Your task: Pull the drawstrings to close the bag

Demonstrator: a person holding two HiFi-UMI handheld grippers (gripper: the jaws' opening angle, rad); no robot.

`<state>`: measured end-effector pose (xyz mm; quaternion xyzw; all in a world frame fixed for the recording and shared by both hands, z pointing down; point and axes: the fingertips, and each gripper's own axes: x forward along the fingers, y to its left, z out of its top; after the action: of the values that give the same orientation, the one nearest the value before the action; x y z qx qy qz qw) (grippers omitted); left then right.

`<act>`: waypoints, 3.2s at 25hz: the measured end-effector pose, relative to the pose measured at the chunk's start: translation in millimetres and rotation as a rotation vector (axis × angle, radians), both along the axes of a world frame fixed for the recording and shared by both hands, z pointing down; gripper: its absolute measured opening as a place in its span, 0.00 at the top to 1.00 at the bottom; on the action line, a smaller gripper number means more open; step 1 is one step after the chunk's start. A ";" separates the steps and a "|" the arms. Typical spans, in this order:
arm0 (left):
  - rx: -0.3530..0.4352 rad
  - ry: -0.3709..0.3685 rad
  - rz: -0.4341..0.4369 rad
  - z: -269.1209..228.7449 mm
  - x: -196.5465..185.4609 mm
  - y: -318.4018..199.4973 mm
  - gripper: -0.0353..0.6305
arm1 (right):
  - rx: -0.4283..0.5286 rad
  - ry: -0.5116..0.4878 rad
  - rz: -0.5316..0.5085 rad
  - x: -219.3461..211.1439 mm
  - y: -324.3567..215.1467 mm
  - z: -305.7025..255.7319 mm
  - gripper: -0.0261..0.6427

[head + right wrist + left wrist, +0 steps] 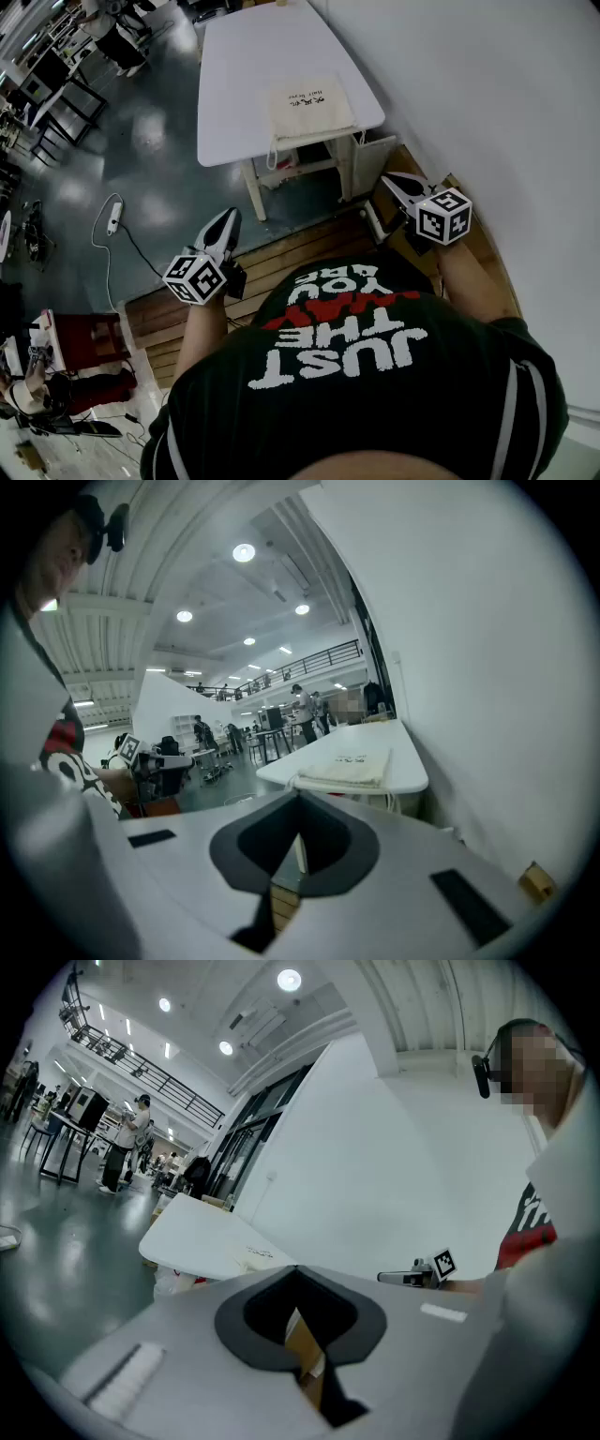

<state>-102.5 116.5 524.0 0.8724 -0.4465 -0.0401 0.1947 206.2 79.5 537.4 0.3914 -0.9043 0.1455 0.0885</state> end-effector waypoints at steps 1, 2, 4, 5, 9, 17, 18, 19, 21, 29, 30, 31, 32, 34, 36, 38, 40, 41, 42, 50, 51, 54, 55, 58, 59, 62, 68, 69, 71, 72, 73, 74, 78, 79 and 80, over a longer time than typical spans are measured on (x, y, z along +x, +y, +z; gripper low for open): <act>-0.001 0.000 -0.001 0.4 -0.6 -0.1 0.95 | 0.000 0.001 0.000 -0.4 -0.3 0.1 0.95; -0.003 0.000 -0.002 0.7 -1.1 -0.1 0.95 | 0.000 0.002 -0.001 -0.7 -0.5 0.1 0.95; -0.007 0.000 -0.005 0.9 -1.6 -0.1 0.95 | 0.000 0.004 -0.001 -0.6 -0.5 -0.4 0.95; -0.009 0.000 -0.007 0.8 -1.6 -0.2 0.95 | 0.000 0.004 -0.001 -0.2 -0.4 -0.9 0.95; -0.017 0.000 -0.014 -0.2 -0.2 0.7 0.95 | 0.000 0.003 -0.002 2.7 1.0 -1.8 0.95; -0.025 -0.013 -0.019 6.2 6.5 1.7 0.95 | -0.015 -0.017 -0.013 8.7 -1.1 5.6 0.95; -0.027 -0.015 -0.022 6.3 7.4 1.9 0.95 | -0.018 -0.028 -0.014 10.0 -1.5 4.7 0.95; -0.029 -0.016 -0.026 5.7 8.4 2.1 0.95 | -0.020 -0.040 -0.016 11.5 -1.5 3.0 0.95; -0.033 -0.016 -0.041 3.3 11.7 2.4 0.95 | -0.018 -0.056 -0.025 16.2 -0.8 -1.6 0.95; -0.065 -0.012 -0.152 7.6 37.5 0.2 0.95 | -0.014 -0.074 -0.097 55.5 -13.8 -1.3 0.95; -0.071 -0.014 -0.165 8.1 40.7 -0.7 0.95 | -0.015 -0.075 -0.106 60.6 -17.0 -0.2 0.95; -0.078 -0.018 -0.175 9.1 43.5 -1.6 0.95 | -0.017 -0.075 -0.114 65.4 -20.3 2.2 0.95; -0.085 -0.023 -0.183 10.3 45.6 -2.3 0.95 | -0.021 -0.076 -0.117 69.7 -23.9 5.2 0.95; -0.100 -0.032 -0.197 10.9 45.6 -3.2 0.95 | -0.034 -0.087 -0.114 74.4 -31.5 10.1 0.95; -0.110 -0.041 -0.208 9.1 41.1 -7.1 0.95 | -0.048 -0.099 -0.112 73.4 -41.1 13.0 0.95; -0.117 -0.042 -0.216 10.5 34.6 -17.5 0.95 | -0.059 -0.100 -0.111 70.2 -54.7 17.8 0.95; -0.128 -0.030 -0.219 18.8 25.8 -31.8 0.95 | -0.073 -0.095 -0.104 63.5 -69.3 26.6 0.95; -0.136 -0.024 -0.214 24.9 21.1 -40.2 0.95 | -0.080 -0.091 -0.099 58.9 -76.3 31.7 0.95; -0.145 -0.018 -0.206 31.2 16.5 -49.5 0.95 | -0.088 -0.086 -0.095 53.8 -83.2 36.2 0.95; -0.227 -0.011 -0.059 51.8 -28.2 -152.0 0.95 | -0.150 -0.019 -0.025 5.0 -152.0 39.7 0.95; -0.248 -0.017 -0.031 56.8 -31.9 -163.1 0.95 | -0.156 0.002 -0.016 -0.4 -161.3 39.5 0.95; -0.313 -0.048 0.061 69.5 -41.2 -188.6 0.95 | -0.174 0.057 0.018 -13.3 -183.3 34.6 0.95; -0.332 -0.056 0.088 71.5 -44.7 -194.5 0.95 | -0.182 0.074 0.025 -17.8 -187.3 32.1 0.95; -0.379 -0.071 0.143 79.0 -50.3 -205.4 0.95 | -0.220 0.121 0.041 -24.6 -194.6 29.6 0.95; -0.392 -0.079 0.153 83.4 -49.6 -207.7 0.95 | -0.233 0.131 0.047 -23.3 -197.2 31.3 0.95; -0.435 -0.095 0.158 97.7 -43.1 -212.9 0.95 | -0.265 0.152 0.046 -13.2 -202.3 41.0 0.95; -0.477 -0.131 0.137 117.9 -4.8 -220.4 0.95 | -0.324 0.221 -0.066 20.8 -217.9 78.3 0.95; -0.481 -0.152 0.135 127.9 2.3 -221.9 0.95 | -0.337 0.224 -0.089 24.7 -222.1 92.2 0.95; -0.500 -0.178 0.137 149.1 11.5 -222.2 0.95 | -0.361 0.231 -0.135 25.5 -228.2 119.5 0.94; -0.513 -0.179 0.143 157.3 14.0 -221.5 0.95 | -0.373 0.235 -0.157 23.2 -230.1 130.6 0.91; -0.526 -0.172 0.151 163.1 15.9 -220.5 0.95 | -0.384 0.239 -0.175 20.5 -231.4 139.8 0.86; -0.536 -0.161 0.158 166.5 17.5 -219.7 0.94 | -0.395 0.243 -0.189 17.9 -232.3 147.1 0.82; -0.525 -0.141 0.182 169.6 21.3 -217.1 0.78 | -0.417 0.261 -0.217 11.5 -231.5 165.6 0.76; -0.523 -0.141 0.187 171.7 22.5 -216.0 0.74 | -0.418 0.263 -0.217 10.7 -231.3 168.7 0.76; -0.525 -0.143 0.188 175.3 23.3 -215.4 0.72 | -0.417 0.262 -0.214 10.2 -231.9 171.4 0.76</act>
<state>-79.2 -98.9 699.3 0.8304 -0.3714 0.1568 0.3845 216.4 -152.4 708.8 0.2825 -0.8718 0.2665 0.2985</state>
